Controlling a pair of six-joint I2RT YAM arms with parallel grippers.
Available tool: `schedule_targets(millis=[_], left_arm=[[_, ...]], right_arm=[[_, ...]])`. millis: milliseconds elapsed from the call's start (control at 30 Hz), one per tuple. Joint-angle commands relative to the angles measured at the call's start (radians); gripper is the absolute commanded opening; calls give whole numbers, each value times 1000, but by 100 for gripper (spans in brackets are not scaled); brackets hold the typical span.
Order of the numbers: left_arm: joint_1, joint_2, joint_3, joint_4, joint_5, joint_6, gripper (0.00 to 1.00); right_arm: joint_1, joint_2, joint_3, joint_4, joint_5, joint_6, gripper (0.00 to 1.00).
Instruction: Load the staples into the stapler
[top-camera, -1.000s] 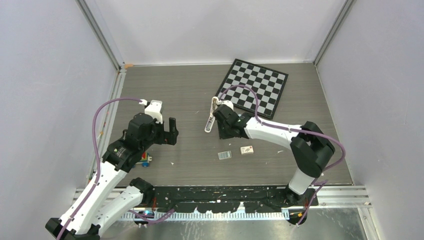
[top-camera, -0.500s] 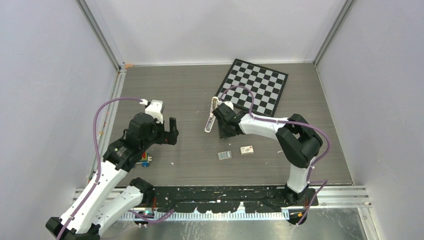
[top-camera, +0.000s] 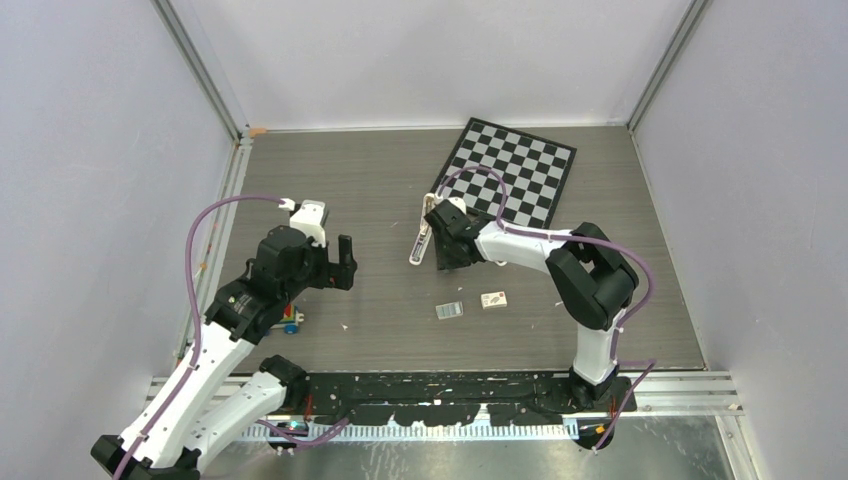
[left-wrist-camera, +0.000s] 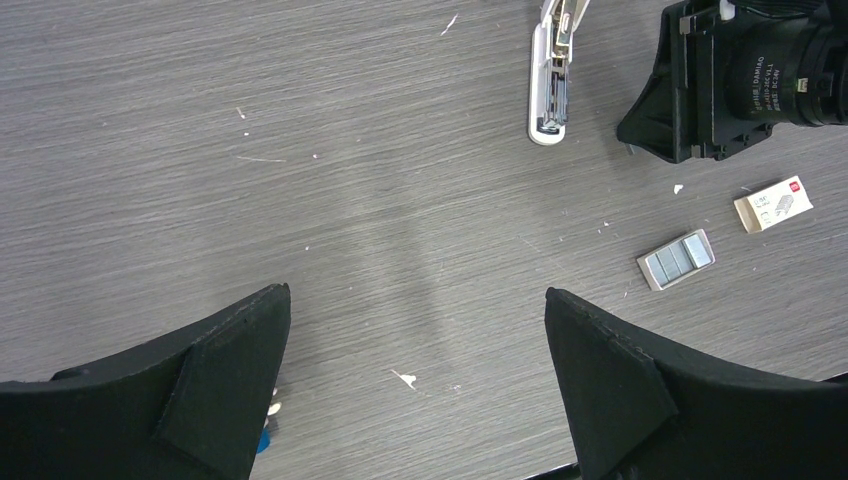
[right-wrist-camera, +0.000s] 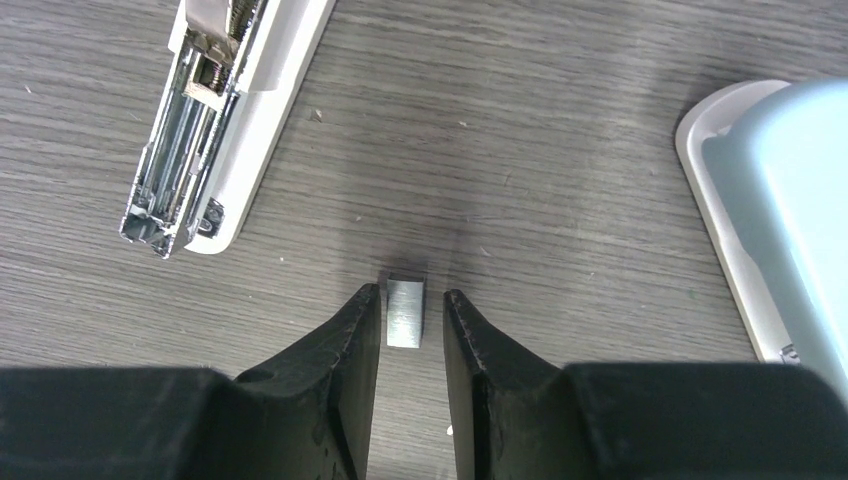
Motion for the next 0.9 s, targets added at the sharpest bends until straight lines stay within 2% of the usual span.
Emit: schedule_targets(millis=[0, 233, 733, 867], left_arm=[[-1, -12, 11, 19, 1, 19, 100], [-1, -9, 13, 19, 1, 21, 100], [-1, -5, 13, 20, 2, 21, 100], [-1, 8, 1, 33, 45, 0, 100]], right_arm=[[-3, 12, 44, -3, -5, -13, 35], [-2, 27, 70, -13, 3, -25, 38], [-3, 47, 83, -51, 37, -19, 26], [-3, 20, 72, -46, 36, -15, 24]])
